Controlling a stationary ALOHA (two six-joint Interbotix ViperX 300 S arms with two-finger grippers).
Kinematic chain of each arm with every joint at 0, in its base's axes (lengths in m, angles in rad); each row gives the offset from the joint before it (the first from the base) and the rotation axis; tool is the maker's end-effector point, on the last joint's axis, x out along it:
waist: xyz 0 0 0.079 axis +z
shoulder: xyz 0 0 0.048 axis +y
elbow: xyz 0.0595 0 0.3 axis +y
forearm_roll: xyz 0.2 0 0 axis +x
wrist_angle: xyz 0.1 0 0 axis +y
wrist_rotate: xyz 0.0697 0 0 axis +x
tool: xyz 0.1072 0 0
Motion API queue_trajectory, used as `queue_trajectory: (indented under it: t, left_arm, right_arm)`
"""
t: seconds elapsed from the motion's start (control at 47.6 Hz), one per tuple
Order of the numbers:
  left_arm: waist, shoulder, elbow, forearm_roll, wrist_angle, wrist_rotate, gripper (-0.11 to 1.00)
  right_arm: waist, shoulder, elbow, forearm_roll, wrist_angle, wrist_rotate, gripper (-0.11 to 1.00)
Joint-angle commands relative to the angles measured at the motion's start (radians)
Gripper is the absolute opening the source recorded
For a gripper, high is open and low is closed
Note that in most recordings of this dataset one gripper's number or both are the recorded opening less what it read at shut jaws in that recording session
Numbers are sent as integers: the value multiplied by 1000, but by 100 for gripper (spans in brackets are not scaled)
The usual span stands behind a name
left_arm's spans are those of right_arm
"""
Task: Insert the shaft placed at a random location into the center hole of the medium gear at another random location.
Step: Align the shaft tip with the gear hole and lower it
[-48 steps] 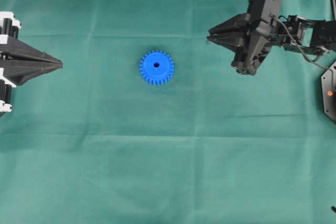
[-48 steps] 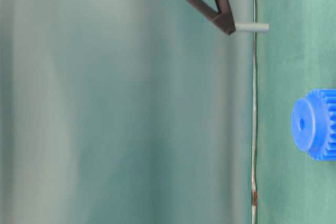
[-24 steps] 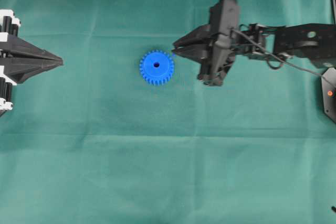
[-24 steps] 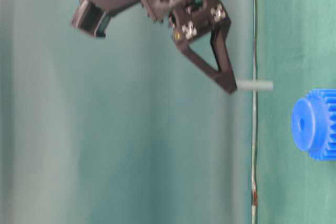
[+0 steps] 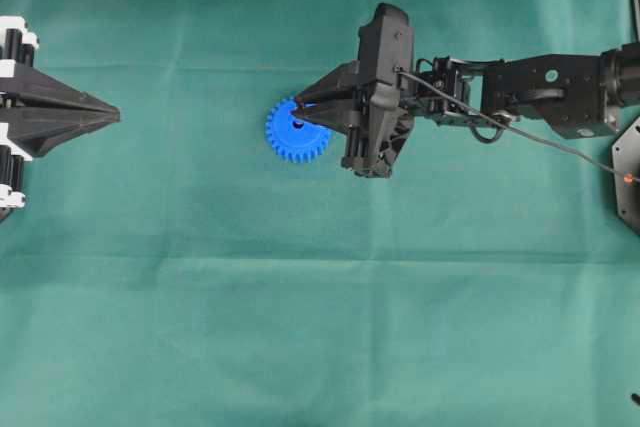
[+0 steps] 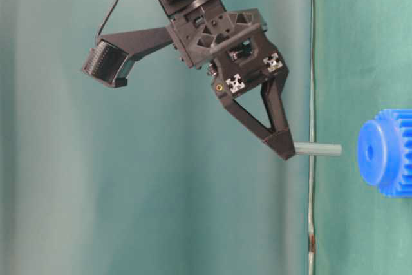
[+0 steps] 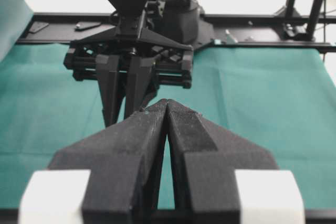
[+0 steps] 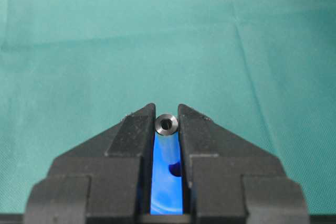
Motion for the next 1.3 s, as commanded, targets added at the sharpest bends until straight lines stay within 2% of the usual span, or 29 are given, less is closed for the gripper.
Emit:
queue_trajectory:
  t: [0.0, 0.736, 1.051, 1.282]
  left_arm:
    - [3, 5, -25, 3, -6, -2, 0]
    - [3, 6, -25, 3, -6, -2, 0]
    - [3, 8, -25, 3, -6, -2, 0]
    - [3, 8, -25, 3, -3, -2, 0]
  right_arm:
    - [-3, -14, -28, 5, -2, 0, 13]
    - [3, 75, -41, 31, -18, 2, 13]
    - [3, 69, -41, 31, -18, 2, 13]
    - [-2, 11, -40, 25, -21, -9, 13]
